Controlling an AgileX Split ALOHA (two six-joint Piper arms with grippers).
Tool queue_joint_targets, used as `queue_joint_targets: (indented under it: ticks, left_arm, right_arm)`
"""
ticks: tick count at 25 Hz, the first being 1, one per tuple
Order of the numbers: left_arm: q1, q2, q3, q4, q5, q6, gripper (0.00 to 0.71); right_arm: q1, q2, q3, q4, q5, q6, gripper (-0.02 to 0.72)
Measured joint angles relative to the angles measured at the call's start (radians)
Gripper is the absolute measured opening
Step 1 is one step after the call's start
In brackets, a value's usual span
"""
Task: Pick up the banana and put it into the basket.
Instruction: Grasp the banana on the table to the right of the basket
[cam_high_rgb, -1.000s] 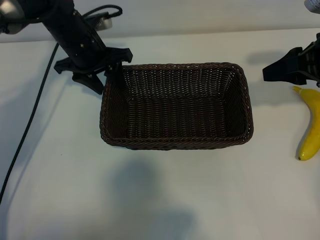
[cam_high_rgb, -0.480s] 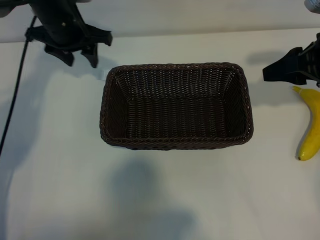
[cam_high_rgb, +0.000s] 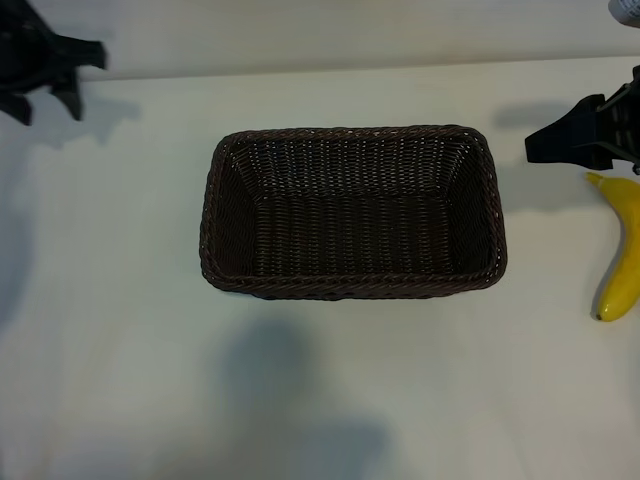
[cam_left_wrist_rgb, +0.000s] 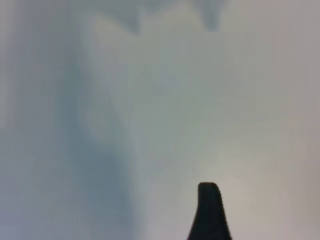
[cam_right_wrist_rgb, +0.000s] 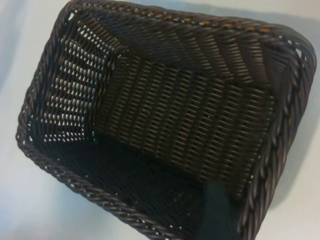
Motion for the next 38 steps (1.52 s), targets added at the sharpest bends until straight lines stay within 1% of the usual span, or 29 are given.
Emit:
queue_joint_targets:
  ticks: [3, 6, 9, 14, 16, 19, 21, 24, 29, 33, 38]
  left_arm:
    - [0.005, -0.042, 0.0, 0.007, 0.0, 0.0, 0.56]
    - [-0.009, -0.086, 0.0, 0.008, 0.0, 0.004, 0.56]
    - [-0.038, -0.137, 0.0, 0.008, 0.0, 0.008, 0.56]
    - [-0.126, -0.23, 0.0, 0.018, 0.001, 0.013, 0.56]
    - [-0.151, -0.26, 0.0, 0.032, 0.001, 0.013, 0.56]
    - [-0.16, -0.299, 0.002, 0.037, 0.001, 0.013, 0.56]
    - [-0.16, -0.335, 0.034, 0.053, 0.001, 0.013, 0.56]
    - [-0.16, -0.403, 0.146, 0.082, 0.001, 0.013, 0.56]
    - [-0.16, -0.537, 0.39, 0.094, 0.001, 0.008, 0.56]
    - [-0.16, -0.683, 0.598, 0.096, 0.001, -0.018, 0.56]
    - [-0.16, -0.91, 0.879, 0.097, -0.008, -0.03, 0.56]
  right_arm:
    - [0.0, 0.0, 0.0, 0.0, 0.0, 0.0, 0.502]
    - [0.0, 0.0, 0.0, 0.0, 0.0, 0.0, 0.502]
    - [0.0, 0.0, 0.0, 0.0, 0.0, 0.0, 0.502]
    - [0.0, 0.0, 0.0, 0.0, 0.0, 0.0, 0.502]
    - [0.0, 0.0, 0.0, 0.0, 0.0, 0.0, 0.502]
    - [0.0, 0.0, 0.0, 0.0, 0.0, 0.0, 0.502]
    - [0.0, 0.0, 0.0, 0.0, 0.0, 0.0, 0.502]
    - [0.0, 0.0, 0.0, 0.0, 0.0, 0.0, 0.502]
    - [0.0, 0.0, 0.0, 0.0, 0.0, 0.0, 0.502]
    - [0.0, 0.0, 0.0, 0.0, 0.001, 0.0, 0.502]
    - [0.0, 0.0, 0.0, 0.0, 0.003, 0.0, 0.502]
